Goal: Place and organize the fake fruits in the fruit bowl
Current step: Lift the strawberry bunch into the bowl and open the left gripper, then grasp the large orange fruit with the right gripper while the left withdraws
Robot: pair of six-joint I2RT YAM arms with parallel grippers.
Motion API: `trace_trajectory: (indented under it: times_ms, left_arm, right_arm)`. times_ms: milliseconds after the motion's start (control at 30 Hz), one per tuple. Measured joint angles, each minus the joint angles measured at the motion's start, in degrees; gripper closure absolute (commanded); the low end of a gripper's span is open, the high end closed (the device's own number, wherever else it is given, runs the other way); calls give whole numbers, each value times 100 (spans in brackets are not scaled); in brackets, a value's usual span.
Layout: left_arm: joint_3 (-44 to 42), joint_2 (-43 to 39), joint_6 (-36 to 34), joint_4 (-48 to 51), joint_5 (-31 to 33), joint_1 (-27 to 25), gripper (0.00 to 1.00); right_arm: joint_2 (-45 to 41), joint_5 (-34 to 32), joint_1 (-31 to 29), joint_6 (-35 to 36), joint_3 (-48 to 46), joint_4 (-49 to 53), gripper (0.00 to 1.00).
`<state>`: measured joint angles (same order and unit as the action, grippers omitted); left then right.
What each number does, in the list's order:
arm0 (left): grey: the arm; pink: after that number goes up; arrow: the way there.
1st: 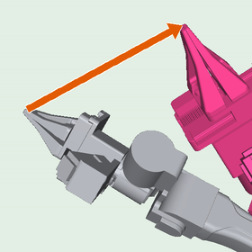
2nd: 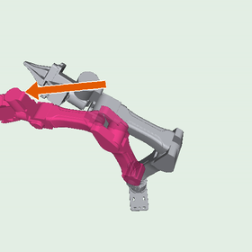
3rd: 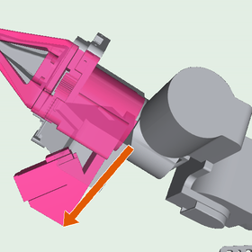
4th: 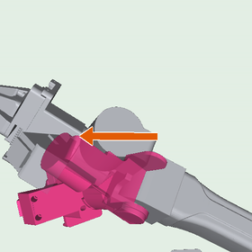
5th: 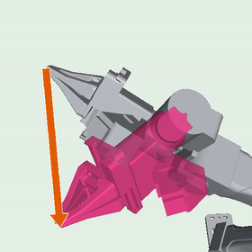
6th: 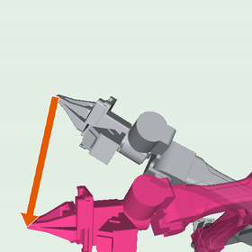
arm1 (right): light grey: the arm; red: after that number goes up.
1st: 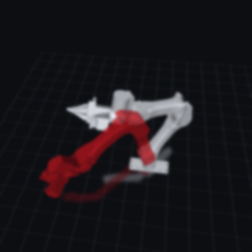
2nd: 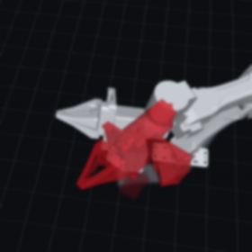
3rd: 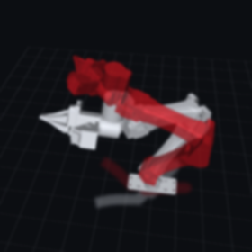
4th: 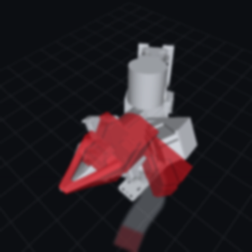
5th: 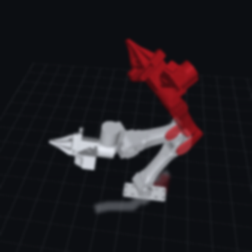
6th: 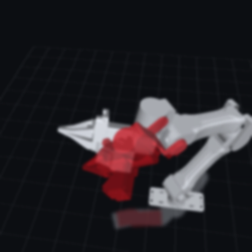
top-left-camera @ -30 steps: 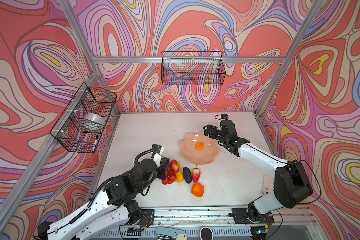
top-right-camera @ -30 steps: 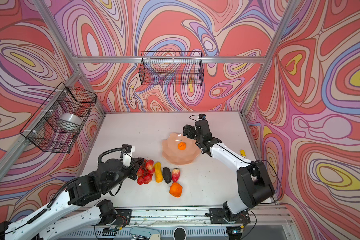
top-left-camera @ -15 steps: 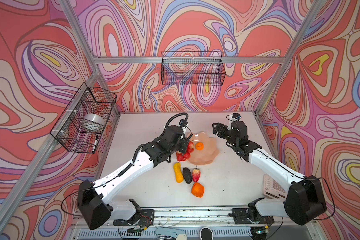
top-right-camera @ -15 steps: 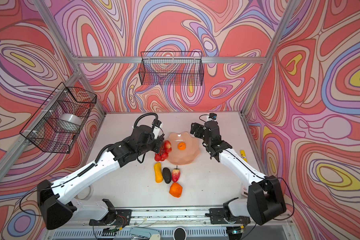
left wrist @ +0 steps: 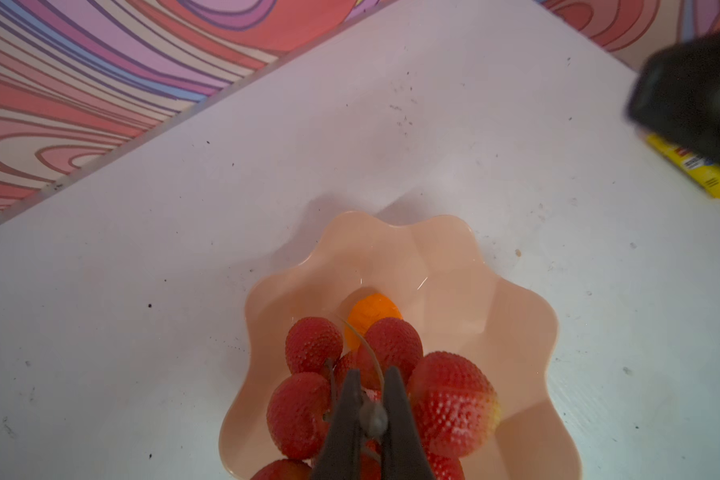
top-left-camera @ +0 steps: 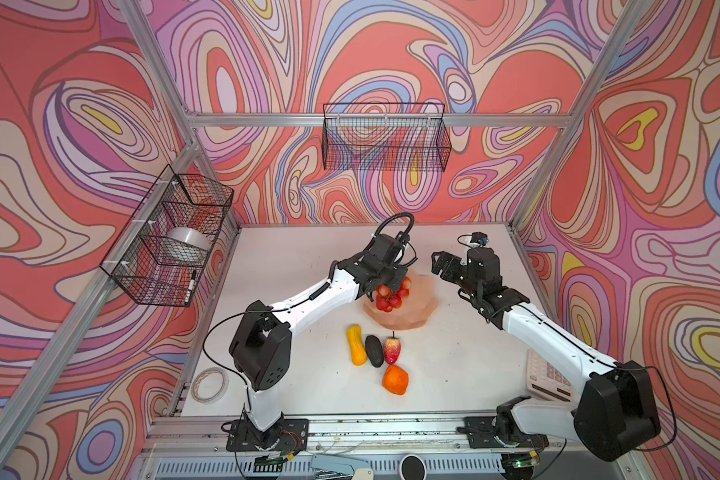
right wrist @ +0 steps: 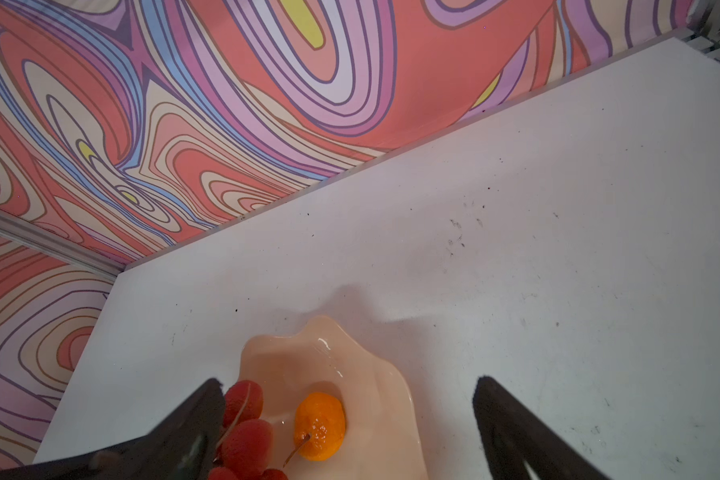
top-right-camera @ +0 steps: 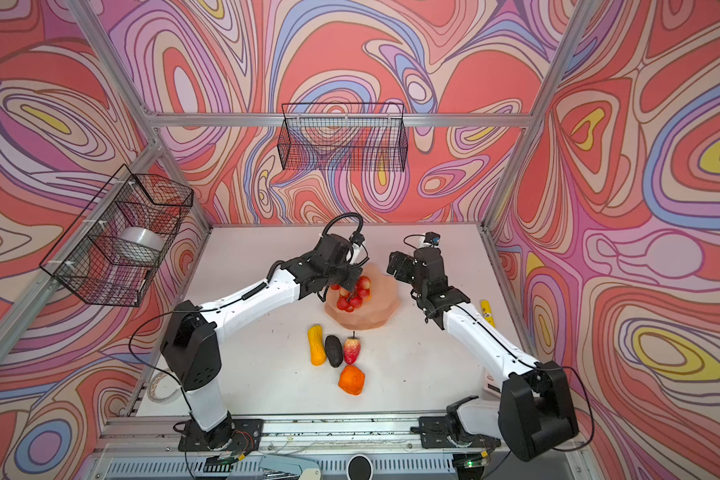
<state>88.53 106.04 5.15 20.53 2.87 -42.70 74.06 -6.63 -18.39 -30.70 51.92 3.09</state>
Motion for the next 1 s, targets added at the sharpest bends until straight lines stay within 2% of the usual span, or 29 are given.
trace_trajectory:
  times_ms: [100,133,200,333,433,600,700,867,1000]
  left_arm:
    - [44,280,37,42,17,17,100]
    - [111,374,74,61,17,24,94]
    - [236,505,146,61,13,46,81]
    - [299,542,350,44,7,162,36]
    - [249,503,501,-72,15,258,22]
    - [-297,-96,671,-562,160,310,14]
    - [-855,-820,767,-1012,446,308,9]
    - [-2164,-2380,940,-2055,1296,378,2]
    - [-3486,-3580,1292,-2658,1838,603,2]
  right_arm:
    - [-35,0,0,7,0,61,2]
    - [-35,2,0,11,0,83,2]
    - [-35,9,2,15,0,149,2]
    - [-46,50,0,26,0,352,4]
    - [-116,146,2,90,-11,647,6]
    - [-398,575,-59,339,-144,1261,6]
    - [-595,761,-354,483,-313,1718,6]
    - [-863,1003,-1493,442,-691,2330,5]
    - [-1025,1147,-2304,122,-1054,2494,5]
